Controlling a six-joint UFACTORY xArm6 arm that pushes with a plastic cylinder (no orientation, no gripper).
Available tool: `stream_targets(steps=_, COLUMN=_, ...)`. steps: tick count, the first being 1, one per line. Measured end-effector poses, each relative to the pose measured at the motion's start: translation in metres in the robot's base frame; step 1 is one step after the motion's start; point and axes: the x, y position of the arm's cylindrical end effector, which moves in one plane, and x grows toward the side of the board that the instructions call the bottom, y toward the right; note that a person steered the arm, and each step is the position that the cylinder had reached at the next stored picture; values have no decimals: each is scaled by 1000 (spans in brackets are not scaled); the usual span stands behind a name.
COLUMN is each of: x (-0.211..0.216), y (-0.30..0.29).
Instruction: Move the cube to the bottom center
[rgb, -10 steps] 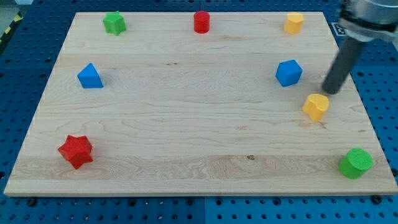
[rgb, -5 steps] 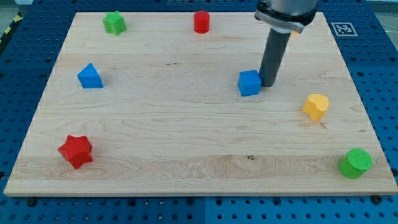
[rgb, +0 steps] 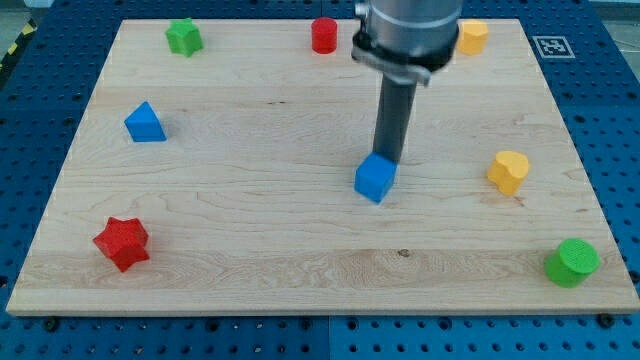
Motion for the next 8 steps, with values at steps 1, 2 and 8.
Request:
stream_targets(steps=1, x=34, y=0)
stream_targets(steps=2, x=13, y=0)
stream_targets(steps=8, x=1, y=-15)
